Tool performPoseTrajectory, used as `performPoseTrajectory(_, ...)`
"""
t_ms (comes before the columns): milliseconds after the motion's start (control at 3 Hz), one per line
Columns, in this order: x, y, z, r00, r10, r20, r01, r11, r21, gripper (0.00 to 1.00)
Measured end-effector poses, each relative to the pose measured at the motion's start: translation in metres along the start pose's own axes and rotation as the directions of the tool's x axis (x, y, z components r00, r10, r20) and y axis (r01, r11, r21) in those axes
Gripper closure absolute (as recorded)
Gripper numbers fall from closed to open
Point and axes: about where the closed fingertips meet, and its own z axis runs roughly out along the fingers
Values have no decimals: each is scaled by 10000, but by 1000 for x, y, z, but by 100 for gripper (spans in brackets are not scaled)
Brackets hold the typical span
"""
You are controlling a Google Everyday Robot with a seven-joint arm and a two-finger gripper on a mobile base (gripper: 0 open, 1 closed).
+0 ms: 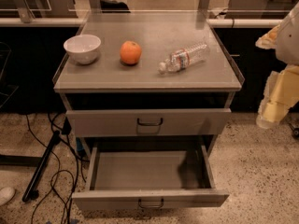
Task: Close middle drawer
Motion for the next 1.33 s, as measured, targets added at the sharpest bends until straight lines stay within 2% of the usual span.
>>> performPoseTrajectory(333,0,0,0,10000,0,0,0,10000,0,0)
performPoseTrajectory(667,0,0,0,10000,0,0,0,10000,0,18)
performPoseTrajectory(1333,0,0,0,10000,0,1,0,10000,2,65)
